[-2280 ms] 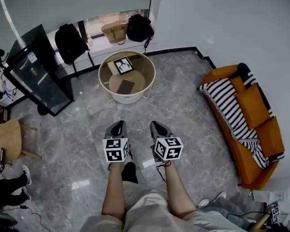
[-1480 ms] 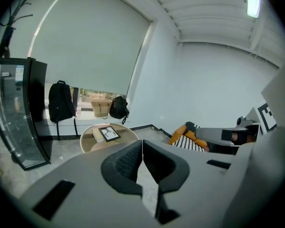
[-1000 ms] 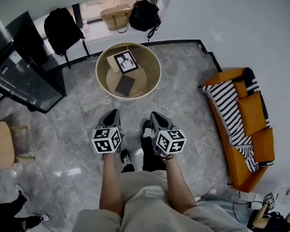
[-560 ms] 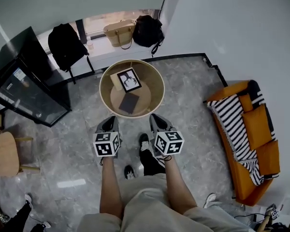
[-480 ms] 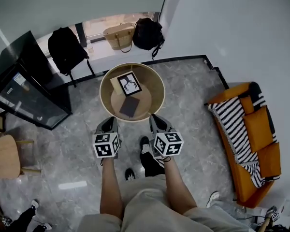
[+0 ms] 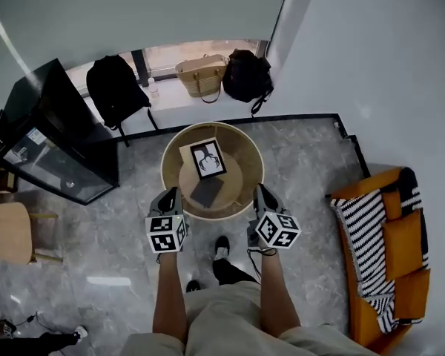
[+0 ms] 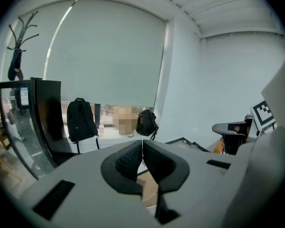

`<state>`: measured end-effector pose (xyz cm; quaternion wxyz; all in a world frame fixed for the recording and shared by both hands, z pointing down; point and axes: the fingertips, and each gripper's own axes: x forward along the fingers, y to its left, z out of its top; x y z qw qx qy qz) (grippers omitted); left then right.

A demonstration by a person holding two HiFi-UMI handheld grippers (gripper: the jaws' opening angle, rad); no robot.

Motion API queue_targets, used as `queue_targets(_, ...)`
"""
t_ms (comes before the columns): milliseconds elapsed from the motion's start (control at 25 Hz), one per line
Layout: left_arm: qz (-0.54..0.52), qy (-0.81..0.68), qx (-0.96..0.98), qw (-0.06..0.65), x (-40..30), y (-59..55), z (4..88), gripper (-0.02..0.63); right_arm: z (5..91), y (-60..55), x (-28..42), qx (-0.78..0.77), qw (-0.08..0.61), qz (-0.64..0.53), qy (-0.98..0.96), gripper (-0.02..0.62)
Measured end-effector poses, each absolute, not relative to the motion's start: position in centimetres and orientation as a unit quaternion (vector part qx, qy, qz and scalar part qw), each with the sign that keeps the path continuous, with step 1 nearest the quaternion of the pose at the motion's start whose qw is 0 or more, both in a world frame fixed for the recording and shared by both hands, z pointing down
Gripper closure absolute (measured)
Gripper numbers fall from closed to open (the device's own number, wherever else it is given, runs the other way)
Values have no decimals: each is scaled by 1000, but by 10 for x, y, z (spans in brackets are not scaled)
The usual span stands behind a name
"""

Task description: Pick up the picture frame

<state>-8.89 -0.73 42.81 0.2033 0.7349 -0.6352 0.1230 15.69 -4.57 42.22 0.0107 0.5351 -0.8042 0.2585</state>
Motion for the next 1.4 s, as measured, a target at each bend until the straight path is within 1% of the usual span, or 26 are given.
queue_targets(200, 165, -664, 707, 178, -90, -35, 437, 584, 443, -93, 182, 545, 8, 278, -791, 561)
queue_targets(520, 171, -662, 698, 211, -75, -64, 470, 584, 470, -134, 193, 533, 44, 275, -799, 561)
queue_targets(720, 153, -669, 692, 225, -82, -85, 486, 583, 470, -154, 200, 537, 63, 261, -800, 561)
queue_targets(920, 137, -663, 695, 241, -92, -114, 503, 583, 473, -175, 187, 533, 84, 247, -805, 561)
queue_targets(1200, 118, -652, 704, 255, -114, -180, 513, 584, 482, -233, 159, 527, 119, 230, -809, 561)
queue_targets(1400, 115, -644, 706, 272, -146, -208, 534, 583, 497, -259, 114, 496, 140, 232, -825, 561)
